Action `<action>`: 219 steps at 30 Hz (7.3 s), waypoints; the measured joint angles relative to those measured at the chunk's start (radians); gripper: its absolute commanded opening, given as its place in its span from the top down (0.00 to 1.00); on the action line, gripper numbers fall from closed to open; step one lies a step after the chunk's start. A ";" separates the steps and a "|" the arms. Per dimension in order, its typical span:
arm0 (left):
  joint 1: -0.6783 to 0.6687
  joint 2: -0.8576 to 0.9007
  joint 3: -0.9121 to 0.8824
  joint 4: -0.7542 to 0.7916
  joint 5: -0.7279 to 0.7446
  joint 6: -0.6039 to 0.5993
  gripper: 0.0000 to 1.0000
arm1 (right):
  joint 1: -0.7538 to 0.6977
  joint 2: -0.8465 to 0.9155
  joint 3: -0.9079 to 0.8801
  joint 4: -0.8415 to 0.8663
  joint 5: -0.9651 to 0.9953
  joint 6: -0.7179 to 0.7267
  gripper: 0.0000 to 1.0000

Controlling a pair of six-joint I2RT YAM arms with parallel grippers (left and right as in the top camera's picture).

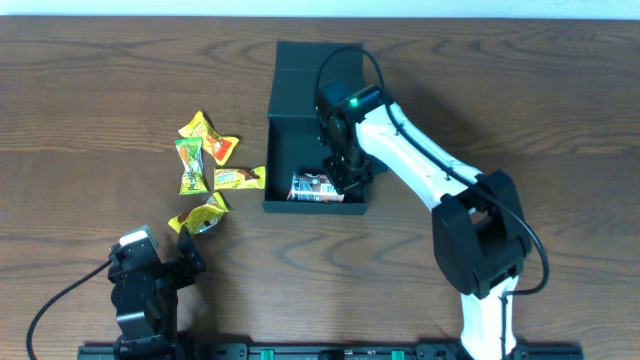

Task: Pack container

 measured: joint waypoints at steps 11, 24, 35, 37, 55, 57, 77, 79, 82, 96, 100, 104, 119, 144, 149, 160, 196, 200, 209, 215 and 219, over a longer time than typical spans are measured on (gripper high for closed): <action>0.000 0.000 0.000 0.000 0.000 0.000 0.05 | 0.045 0.000 0.000 0.052 -0.007 -0.003 0.98; 0.000 0.000 0.000 0.000 0.000 0.000 0.05 | 0.105 0.000 0.000 0.095 -0.022 -0.013 0.98; 0.000 0.000 0.000 0.000 0.000 0.000 0.05 | 0.092 0.000 0.136 -0.098 0.000 -0.014 0.98; 0.000 0.000 0.000 0.000 0.000 0.000 0.05 | 0.079 -0.002 0.251 -0.174 0.039 -0.014 0.98; 0.000 0.000 0.000 0.000 0.000 0.000 0.05 | -0.364 -0.103 0.117 -0.126 0.091 -0.084 0.01; 0.000 0.000 0.000 0.000 0.000 0.000 0.05 | -0.356 -0.103 0.113 -0.087 0.087 -0.183 0.01; 0.000 0.000 0.000 0.000 0.000 0.000 0.05 | -0.354 -0.104 -0.100 0.251 0.156 -0.739 0.01; 0.000 0.000 0.000 0.000 0.000 0.000 0.05 | -0.356 -0.104 -0.127 0.251 0.148 -0.769 0.02; 0.000 0.000 0.000 0.000 0.000 0.000 0.05 | -0.362 -0.104 -0.164 0.251 0.129 -0.798 0.04; 0.000 0.000 0.000 0.000 0.000 0.000 0.05 | -0.393 -0.104 -0.292 0.399 0.052 -0.840 0.01; 0.000 0.000 0.000 0.000 0.000 0.000 0.05 | -0.393 -0.101 -0.293 0.434 0.044 -0.840 0.01; 0.000 0.000 0.000 0.000 0.000 0.000 0.05 | -0.393 -0.077 -0.293 0.440 0.042 -0.840 0.02; 0.000 0.000 0.000 0.000 0.000 0.000 0.05 | -0.393 -0.051 -0.293 0.449 0.042 -0.848 0.41; 0.000 0.000 0.000 0.000 0.000 0.000 0.05 | -0.393 -0.051 0.029 0.304 0.024 -0.354 0.59; 0.000 0.000 0.000 0.000 0.000 0.000 0.05 | -0.383 -0.051 0.232 0.148 -0.069 -0.232 0.64; 0.000 0.000 0.000 0.000 0.000 0.000 0.05 | -0.137 -0.050 0.286 0.081 -0.148 -0.013 0.67; 0.000 0.000 0.000 0.000 0.000 0.000 0.05 | 0.075 -0.044 0.009 0.013 0.060 0.545 0.68; 0.000 0.000 0.000 0.000 0.000 0.000 0.05 | 0.075 -0.044 0.002 0.024 0.061 0.553 0.62; 0.000 0.000 0.000 0.000 0.000 0.000 0.05 | 0.075 -0.044 0.002 0.036 0.084 0.562 0.40; 0.000 0.000 0.000 0.000 0.000 0.000 0.05 | 0.075 -0.044 0.002 0.037 0.088 0.565 0.32; 0.000 0.000 0.000 0.000 0.000 0.000 0.05 | 0.075 -0.044 0.002 0.037 0.089 0.564 0.30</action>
